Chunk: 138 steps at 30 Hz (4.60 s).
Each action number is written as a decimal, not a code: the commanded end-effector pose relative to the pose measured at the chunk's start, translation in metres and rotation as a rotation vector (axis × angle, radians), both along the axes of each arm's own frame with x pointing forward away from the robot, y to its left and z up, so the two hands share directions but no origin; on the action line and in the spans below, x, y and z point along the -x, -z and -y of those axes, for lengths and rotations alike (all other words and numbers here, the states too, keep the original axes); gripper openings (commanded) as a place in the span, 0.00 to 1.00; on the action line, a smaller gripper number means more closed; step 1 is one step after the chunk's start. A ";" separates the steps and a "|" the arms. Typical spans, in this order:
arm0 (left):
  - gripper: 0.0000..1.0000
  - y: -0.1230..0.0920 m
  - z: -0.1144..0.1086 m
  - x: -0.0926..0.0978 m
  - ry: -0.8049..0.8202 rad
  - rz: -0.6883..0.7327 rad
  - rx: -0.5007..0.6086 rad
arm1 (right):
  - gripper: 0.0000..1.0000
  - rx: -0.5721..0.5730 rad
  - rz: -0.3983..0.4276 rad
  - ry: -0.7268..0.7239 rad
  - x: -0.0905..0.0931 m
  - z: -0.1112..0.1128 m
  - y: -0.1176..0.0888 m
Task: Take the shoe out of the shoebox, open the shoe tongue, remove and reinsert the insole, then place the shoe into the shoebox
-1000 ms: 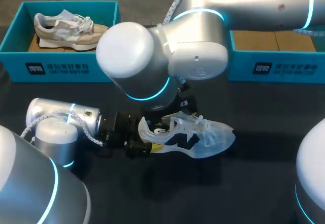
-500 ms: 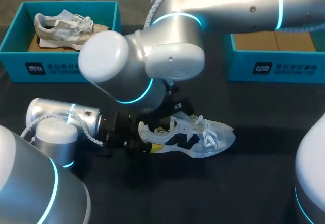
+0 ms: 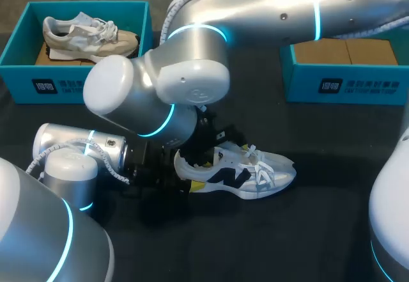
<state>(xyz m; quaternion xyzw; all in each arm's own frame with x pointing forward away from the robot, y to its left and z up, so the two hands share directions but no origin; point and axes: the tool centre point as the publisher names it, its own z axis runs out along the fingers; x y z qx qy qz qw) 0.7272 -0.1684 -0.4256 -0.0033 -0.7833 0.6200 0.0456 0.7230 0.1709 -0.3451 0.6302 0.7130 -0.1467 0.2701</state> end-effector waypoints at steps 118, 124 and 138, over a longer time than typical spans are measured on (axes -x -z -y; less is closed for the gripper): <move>0.00 0.000 0.000 0.000 -0.003 0.001 -0.001 | 0.00 -0.852 0.045 0.289 0.023 0.094 -0.014; 0.00 0.000 0.000 0.000 -0.003 0.001 -0.001 | 0.09 -0.884 0.001 0.272 0.022 0.094 -0.006; 0.00 0.000 0.000 0.000 -0.003 0.001 -0.001 | 0.34 -0.915 0.005 0.276 0.031 0.094 -0.009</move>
